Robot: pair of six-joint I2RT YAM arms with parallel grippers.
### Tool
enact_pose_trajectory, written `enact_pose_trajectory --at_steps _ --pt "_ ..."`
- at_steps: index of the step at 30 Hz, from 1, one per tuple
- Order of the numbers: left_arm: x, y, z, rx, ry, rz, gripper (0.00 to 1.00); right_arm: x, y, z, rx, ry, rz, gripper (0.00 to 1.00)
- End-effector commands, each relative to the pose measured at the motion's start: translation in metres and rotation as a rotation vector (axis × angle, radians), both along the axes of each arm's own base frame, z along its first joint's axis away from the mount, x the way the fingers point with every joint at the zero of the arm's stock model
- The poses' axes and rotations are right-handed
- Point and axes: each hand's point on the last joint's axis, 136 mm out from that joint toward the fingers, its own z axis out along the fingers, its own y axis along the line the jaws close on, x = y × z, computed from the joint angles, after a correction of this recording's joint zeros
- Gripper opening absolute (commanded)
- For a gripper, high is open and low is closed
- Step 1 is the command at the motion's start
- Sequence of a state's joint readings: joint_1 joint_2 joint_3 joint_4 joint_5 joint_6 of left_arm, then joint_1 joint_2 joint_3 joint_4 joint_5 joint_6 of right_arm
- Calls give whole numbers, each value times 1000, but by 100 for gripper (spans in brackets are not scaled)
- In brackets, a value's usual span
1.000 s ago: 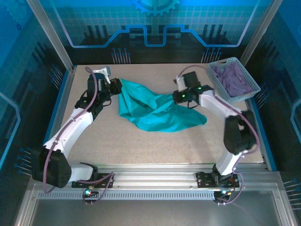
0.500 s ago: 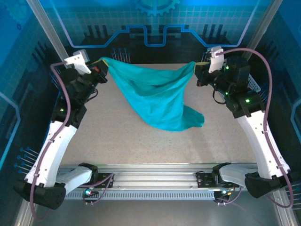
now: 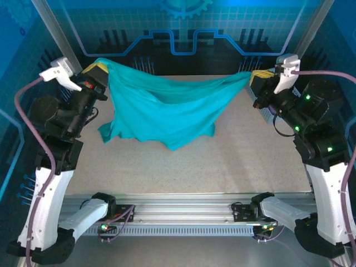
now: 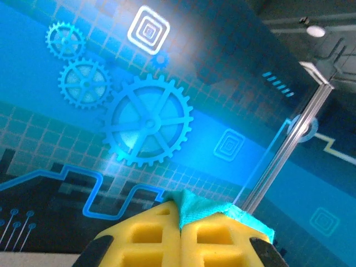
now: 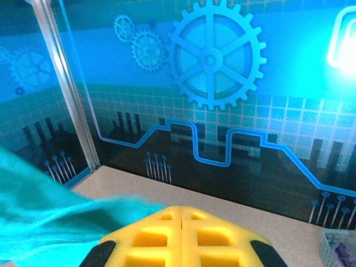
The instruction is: Fold the inside-out t-shirt
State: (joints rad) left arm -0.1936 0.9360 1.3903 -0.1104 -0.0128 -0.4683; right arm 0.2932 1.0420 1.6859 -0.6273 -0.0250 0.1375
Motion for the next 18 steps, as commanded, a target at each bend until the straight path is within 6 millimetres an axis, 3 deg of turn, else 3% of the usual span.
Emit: enact_pose_trajectory --at_steps 1,3,6,10,12,15,18 --pt "56 3 -52 59 147 89 0 52 -1 -44 -49 119 -81 0" --pt "92 5 -67 92 192 138 0 85 1 -48 -41 131 -98 0" --pt "135 -1 -65 117 219 136 0 134 12 -40 -18 135 -87 0" --pt "159 -15 -38 117 174 83 0 179 31 -20 -4 117 -46 0" --pt "169 -17 -15 135 134 88 0 195 32 3 -1 80 -57 0" --pt "166 -20 41 146 50 75 0 183 29 67 37 -65 -52 0" --pt "134 -19 104 142 -73 64 0 150 17 113 81 -198 -71 0"
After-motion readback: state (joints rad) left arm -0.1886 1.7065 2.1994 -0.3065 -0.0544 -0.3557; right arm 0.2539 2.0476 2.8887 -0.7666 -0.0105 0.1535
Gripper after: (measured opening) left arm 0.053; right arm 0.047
